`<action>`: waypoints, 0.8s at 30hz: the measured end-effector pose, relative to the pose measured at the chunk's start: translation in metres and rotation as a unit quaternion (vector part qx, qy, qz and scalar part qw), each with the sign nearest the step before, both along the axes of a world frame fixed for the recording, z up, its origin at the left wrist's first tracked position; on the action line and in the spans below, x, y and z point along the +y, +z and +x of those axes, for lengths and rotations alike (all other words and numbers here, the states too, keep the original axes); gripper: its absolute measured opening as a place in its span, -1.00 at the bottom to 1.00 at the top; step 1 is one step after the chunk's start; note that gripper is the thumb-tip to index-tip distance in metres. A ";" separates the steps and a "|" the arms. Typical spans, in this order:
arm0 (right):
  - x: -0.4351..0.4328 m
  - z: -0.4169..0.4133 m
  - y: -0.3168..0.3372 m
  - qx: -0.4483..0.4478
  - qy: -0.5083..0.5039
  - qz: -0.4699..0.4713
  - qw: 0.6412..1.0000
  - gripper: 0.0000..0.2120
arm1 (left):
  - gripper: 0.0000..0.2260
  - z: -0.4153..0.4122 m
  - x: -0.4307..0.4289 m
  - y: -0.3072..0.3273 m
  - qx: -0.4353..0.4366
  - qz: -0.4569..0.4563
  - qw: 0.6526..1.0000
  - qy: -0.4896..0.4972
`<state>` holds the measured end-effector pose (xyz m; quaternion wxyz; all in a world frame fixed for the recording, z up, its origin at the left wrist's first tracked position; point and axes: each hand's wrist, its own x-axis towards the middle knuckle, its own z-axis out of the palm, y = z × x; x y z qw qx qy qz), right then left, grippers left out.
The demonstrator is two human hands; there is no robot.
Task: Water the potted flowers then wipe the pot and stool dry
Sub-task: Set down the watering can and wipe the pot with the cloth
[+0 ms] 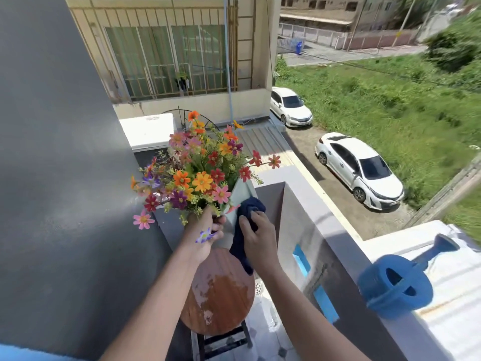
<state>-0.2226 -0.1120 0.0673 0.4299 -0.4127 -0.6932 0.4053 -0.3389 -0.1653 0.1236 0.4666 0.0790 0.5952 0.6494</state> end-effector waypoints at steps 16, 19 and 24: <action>0.090 -0.019 0.057 0.082 -0.080 -0.039 0.993 -0.63 | -0.86 0.008 -0.013 0.017 -0.016 0.025 0.997 -0.070; 0.090 -0.015 0.037 0.023 -0.095 -0.038 0.995 -0.70 | -0.91 0.007 -0.014 0.014 -0.021 0.023 0.997 -0.075; 0.059 -0.007 -0.007 0.004 -0.065 -0.031 0.997 -0.76 | -0.79 0.000 -0.011 0.013 -0.030 0.010 0.999 -0.032</action>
